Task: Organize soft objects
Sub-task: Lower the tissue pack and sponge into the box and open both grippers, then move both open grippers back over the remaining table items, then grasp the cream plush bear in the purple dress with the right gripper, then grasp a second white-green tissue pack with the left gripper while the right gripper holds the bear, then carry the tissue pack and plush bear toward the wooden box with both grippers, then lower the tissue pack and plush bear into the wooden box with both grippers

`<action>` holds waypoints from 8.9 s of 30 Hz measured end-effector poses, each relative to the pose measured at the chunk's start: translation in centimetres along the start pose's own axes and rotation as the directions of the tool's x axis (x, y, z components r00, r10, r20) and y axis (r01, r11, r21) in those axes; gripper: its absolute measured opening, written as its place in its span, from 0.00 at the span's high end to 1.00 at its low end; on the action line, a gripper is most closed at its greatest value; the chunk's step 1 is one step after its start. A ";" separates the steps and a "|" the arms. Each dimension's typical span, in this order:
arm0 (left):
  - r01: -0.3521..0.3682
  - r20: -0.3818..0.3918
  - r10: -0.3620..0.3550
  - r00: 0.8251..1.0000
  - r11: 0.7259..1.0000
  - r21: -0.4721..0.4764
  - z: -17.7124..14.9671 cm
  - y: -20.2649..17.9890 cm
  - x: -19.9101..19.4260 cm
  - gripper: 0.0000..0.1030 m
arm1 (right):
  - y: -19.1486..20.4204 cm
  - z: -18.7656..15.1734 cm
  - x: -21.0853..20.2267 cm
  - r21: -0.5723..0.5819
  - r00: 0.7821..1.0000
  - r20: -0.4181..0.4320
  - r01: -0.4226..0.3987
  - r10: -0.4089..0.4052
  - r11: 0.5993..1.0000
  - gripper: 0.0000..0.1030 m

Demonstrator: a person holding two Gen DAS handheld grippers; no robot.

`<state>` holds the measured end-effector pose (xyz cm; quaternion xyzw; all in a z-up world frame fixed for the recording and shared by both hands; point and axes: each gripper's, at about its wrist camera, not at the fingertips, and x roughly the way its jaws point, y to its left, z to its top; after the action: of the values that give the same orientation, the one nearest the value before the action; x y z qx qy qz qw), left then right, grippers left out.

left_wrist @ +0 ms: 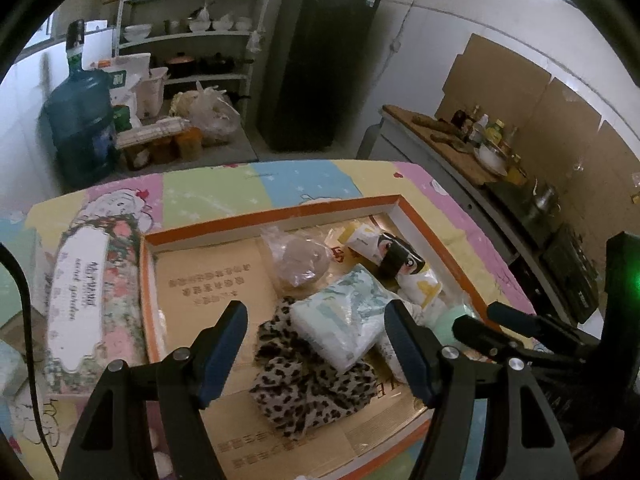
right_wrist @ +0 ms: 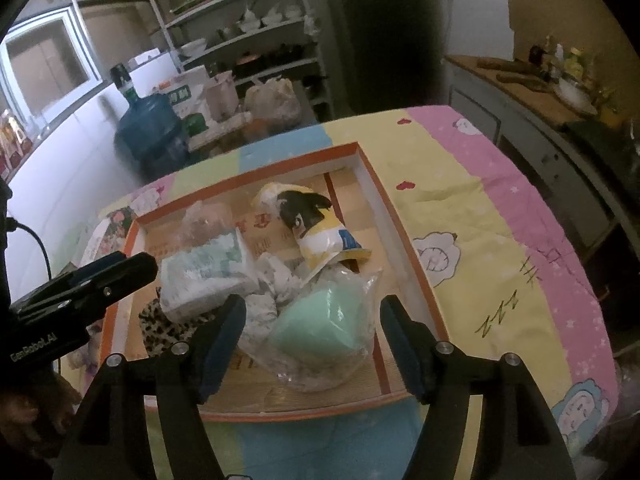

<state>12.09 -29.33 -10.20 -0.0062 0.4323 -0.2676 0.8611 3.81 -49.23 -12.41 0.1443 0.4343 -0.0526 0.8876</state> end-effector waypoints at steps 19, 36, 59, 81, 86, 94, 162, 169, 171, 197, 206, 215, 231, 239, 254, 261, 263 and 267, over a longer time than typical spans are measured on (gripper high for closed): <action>-0.052 0.090 0.057 0.994 0.997 -0.055 -1.0 5.0 -6.0 0.31 | 6.5 1.0 -3.3 -0.070 0.993 0.111 -0.033 0.040 0.997 0.31; -0.128 0.140 0.147 0.979 0.983 -0.133 -3.2 11.8 -12.3 0.31 | 15.7 0.1 -3.3 -0.174 0.984 0.104 -0.128 0.147 0.976 0.31; -0.188 0.173 0.226 0.959 0.959 -0.211 -7.4 18.4 -19.2 0.31 | 23.8 -3.3 -4.0 -0.240 0.976 0.069 -0.185 0.207 0.953 0.31; -0.237 0.139 0.295 0.945 0.914 -0.328 -11.6 25.0 -22.7 0.31 | 31.0 -9.0 2.7 -0.742 0.946 -0.284 -0.319 0.154 0.590 0.31; -0.244 0.140 0.309 0.941 0.903 -0.353 -11.9 25.1 -22.7 0.31 | 31.3 -10.2 3.2 -0.868 0.959 -0.255 -0.285 0.127 0.407 0.31; -0.266 0.120 0.337 0.934 0.878 -0.399 -12.4 25.2 -22.3 0.31 | 31.7 -10.6 5.6 -0.906 0.958 -0.267 -0.287 0.104 0.312 0.31; 0.076 0.032 -0.082 0.996 0.985 0.157 -7.9 22.7 -14.3 0.72 | 26.7 -9.7 -5.0 -0.381 0.976 -0.101 -0.218 0.194 0.898 0.59; 0.065 0.076 -0.073 0.994 0.993 0.102 -7.8 19.9 -16.2 0.72 | 26.5 -8.6 -5.7 -0.382 0.972 -0.077 -0.236 0.224 0.893 0.59; 0.061 0.082 -0.068 0.994 0.994 0.086 -7.8 19.3 -16.6 0.72 | 26.5 -8.4 -6.0 -0.389 0.970 -0.070 -0.240 0.231 0.890 0.59; 0.092 0.098 -0.104 0.990 0.989 0.116 -6.0 9.5 -14.1 0.72 | 18.5 -5.2 -8.2 -0.297 0.980 0.027 -0.181 0.198 0.938 0.59; 0.110 0.076 -0.119 0.990 0.988 0.106 -4.4 5.9 -11.2 0.72 | 14.2 -4.0 -8.0 -0.248 0.986 0.043 -0.147 0.163 0.957 0.59; 0.099 0.066 -0.105 0.992 0.991 0.085 -3.3 4.0 -8.3 0.72 | 11.1 -2.8 -7.1 -0.234 0.988 0.034 -0.139 0.151 0.962 0.59; -0.001 0.042 0.000 0.999 1.000 0.024 -0.8 3.4 -2.6 0.72 | 7.5 -0.9 -3.8 -0.230 0.989 -0.016 -0.148 0.148 0.962 0.59; -0.032 0.010 0.032 0.999 0.999 -0.004 0.0 3.6 0.1 0.72 | 6.5 0.0 -2.0 -0.211 0.987 -0.036 -0.163 0.159 0.964 0.59; -0.060 -0.050 0.059 0.997 0.998 -0.013 0.3 3.8 3.8 0.72 | 5.5 0.7 0.3 -0.175 0.979 -0.076 -0.200 0.189 0.964 0.59; -0.056 -0.075 0.055 0.996 0.998 -0.013 0.1 4.0 4.8 0.71 | 5.5 0.5 1.1 -0.163 0.977 -0.093 -0.205 0.192 0.965 0.59; -0.048 -0.083 0.046 0.996 0.999 -0.020 0.3 4.0 4.9 0.70 | 5.5 0.5 1.3 -0.159 0.977 -0.096 -0.205 0.192 0.966 0.58; -0.034 -0.089 0.030 0.996 0.999 -0.042 0.5 4.4 4.9 0.66 | 5.5 0.3 1.4 -0.151 0.976 -0.102 -0.207 0.193 0.967 0.55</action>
<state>16.79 -27.96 -14.58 -0.0060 0.4759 -0.2441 0.8449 6.12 -44.01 -12.18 0.1173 0.4582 0.0787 0.8775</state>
